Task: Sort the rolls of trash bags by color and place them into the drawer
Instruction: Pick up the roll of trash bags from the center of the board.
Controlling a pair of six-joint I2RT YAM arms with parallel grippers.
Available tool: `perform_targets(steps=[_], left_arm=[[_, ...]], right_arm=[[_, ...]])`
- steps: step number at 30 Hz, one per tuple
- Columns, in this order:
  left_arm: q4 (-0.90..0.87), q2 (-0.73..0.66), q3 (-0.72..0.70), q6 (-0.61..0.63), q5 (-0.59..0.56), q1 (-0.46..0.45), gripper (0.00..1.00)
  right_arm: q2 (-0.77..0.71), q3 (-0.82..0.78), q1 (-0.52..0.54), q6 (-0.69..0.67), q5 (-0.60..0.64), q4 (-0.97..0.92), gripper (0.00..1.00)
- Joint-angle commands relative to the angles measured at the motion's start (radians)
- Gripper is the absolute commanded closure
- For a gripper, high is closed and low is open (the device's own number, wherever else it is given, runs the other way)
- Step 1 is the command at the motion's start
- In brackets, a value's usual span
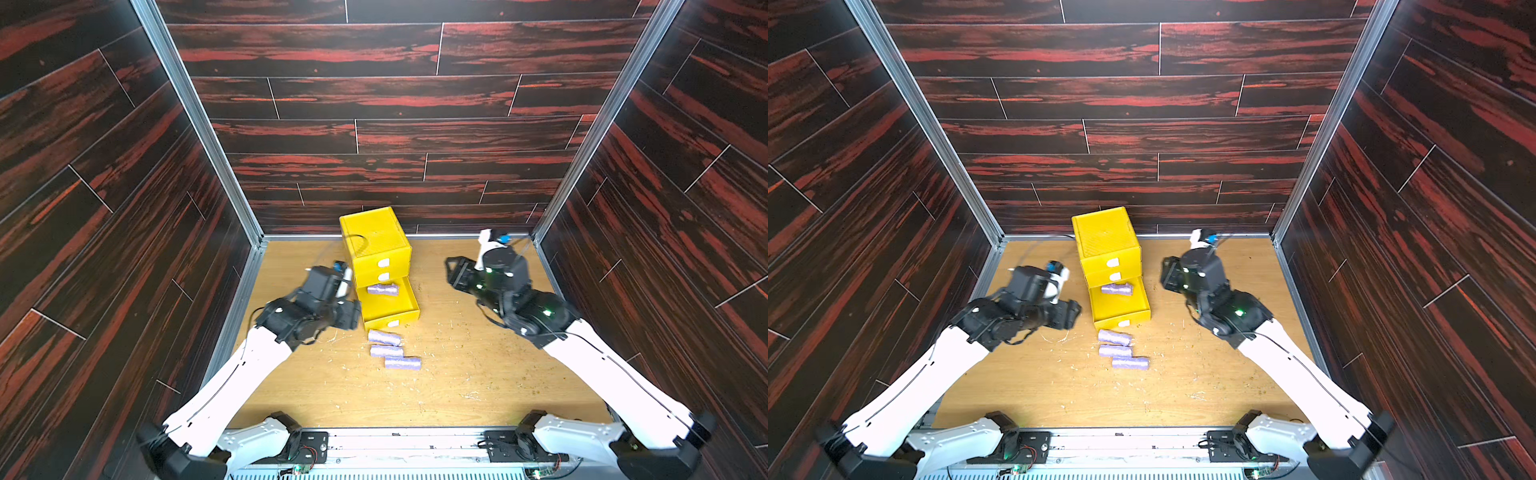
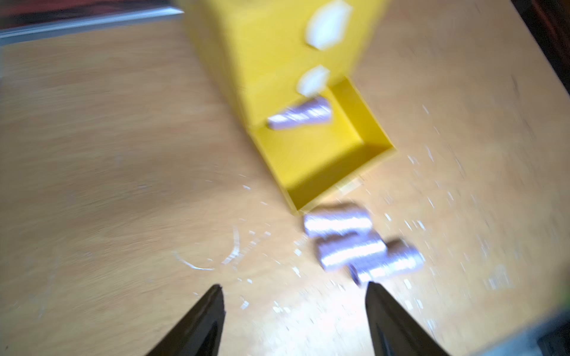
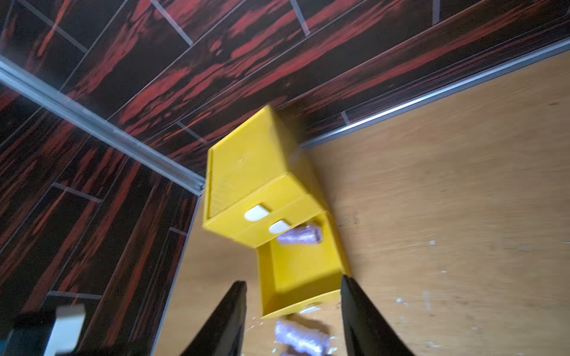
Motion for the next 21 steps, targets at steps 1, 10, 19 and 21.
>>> perform_targets(steps=[1,10,19,21], left_arm=[[-0.260,0.099,0.078,0.082,-0.046,-0.123,0.25],[-0.339,0.360,0.222,0.323,0.033,-0.354,0.32],[-0.206,0.535,0.208,0.487,0.082,-0.387,0.38],[-0.198,0.595,0.218,0.489,0.092,-0.387,0.39]], right_arm=[[-0.053,-0.023,-0.064,-0.017,0.120,-0.143,0.40],[-0.135,-0.097,-0.194,-0.039,0.104,-0.127,0.35],[-0.170,-0.165,-0.267,-0.065,0.048,-0.087,0.34],[-0.170,-0.171,-0.274,-0.073,0.040,-0.087,0.34]])
